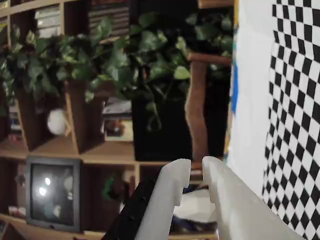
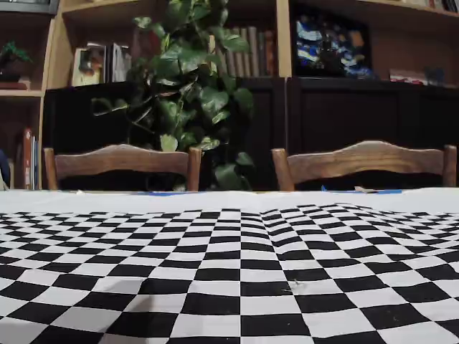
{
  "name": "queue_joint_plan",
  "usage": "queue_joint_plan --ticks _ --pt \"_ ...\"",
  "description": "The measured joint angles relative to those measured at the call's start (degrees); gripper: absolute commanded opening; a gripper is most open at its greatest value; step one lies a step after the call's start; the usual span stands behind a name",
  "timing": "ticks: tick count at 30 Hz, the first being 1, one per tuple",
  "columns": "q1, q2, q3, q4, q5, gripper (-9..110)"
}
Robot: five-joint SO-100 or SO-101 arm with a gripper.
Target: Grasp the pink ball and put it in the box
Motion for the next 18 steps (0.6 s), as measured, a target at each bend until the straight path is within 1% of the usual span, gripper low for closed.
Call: queue_joint_plan --ticks 2,5,10,18 --pt "0.0 0.0 0.0 0.0 -2.0 0" --pt "0.0 0.0 0.0 0.0 -7.8 0" --pt "0.4 0.0 0.0 0.0 -21.5 0" --pt "0.3 0.0 0.0 0.0 -54.8 1"
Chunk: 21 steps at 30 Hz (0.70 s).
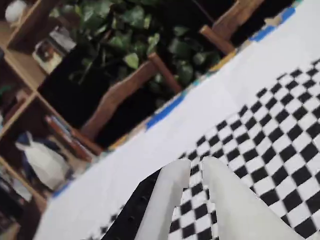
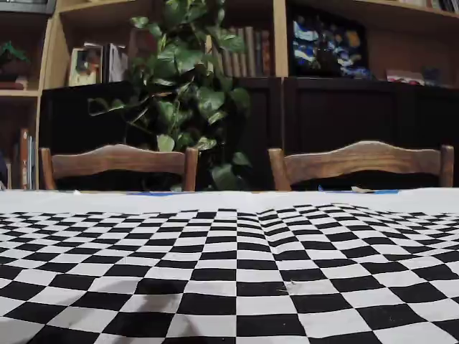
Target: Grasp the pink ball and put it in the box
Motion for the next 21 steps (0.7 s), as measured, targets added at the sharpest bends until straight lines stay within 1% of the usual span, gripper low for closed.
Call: queue_joint_plan --ticks 3,9,14,21 --pt "0.0 0.0 0.0 0.0 -10.5 1" --pt "0.0 0.0 0.0 0.7 -22.9 0" --pt "0.0 0.0 0.0 1.7 -32.6 0" --pt "0.0 0.0 0.0 2.3 -41.9 0"
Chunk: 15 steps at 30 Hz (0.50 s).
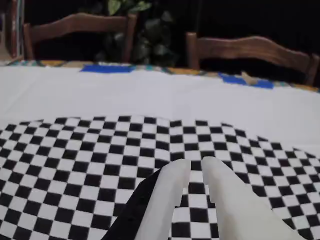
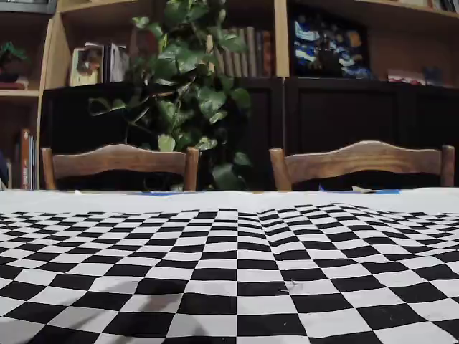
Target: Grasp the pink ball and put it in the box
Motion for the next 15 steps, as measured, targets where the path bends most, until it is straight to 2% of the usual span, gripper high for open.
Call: queue_joint_plan --ticks 10,13,15 --pt "-1.3 0.0 0.0 1.5 -3.3 1" --pt "-2.0 0.0 0.0 1.4 -3.3 10" --pt "-1.5 0.0 0.0 1.4 -3.3 13"
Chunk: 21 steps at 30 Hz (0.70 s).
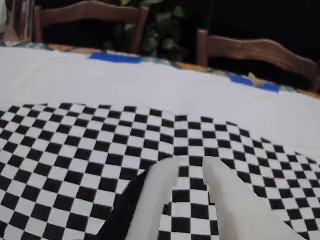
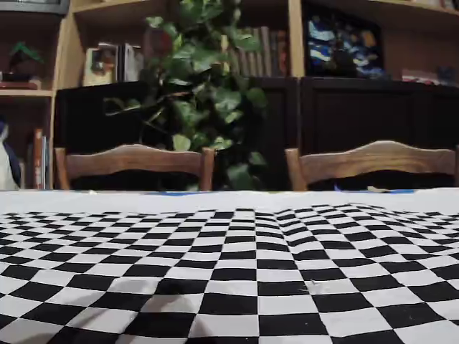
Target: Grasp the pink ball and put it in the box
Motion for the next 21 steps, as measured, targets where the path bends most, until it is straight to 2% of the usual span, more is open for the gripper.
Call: queue_joint_plan --ticks 7,21 --pt "-0.4 0.0 0.0 -1.7 6.4 29" --pt "-0.4 0.0 0.0 -2.4 9.4 30"
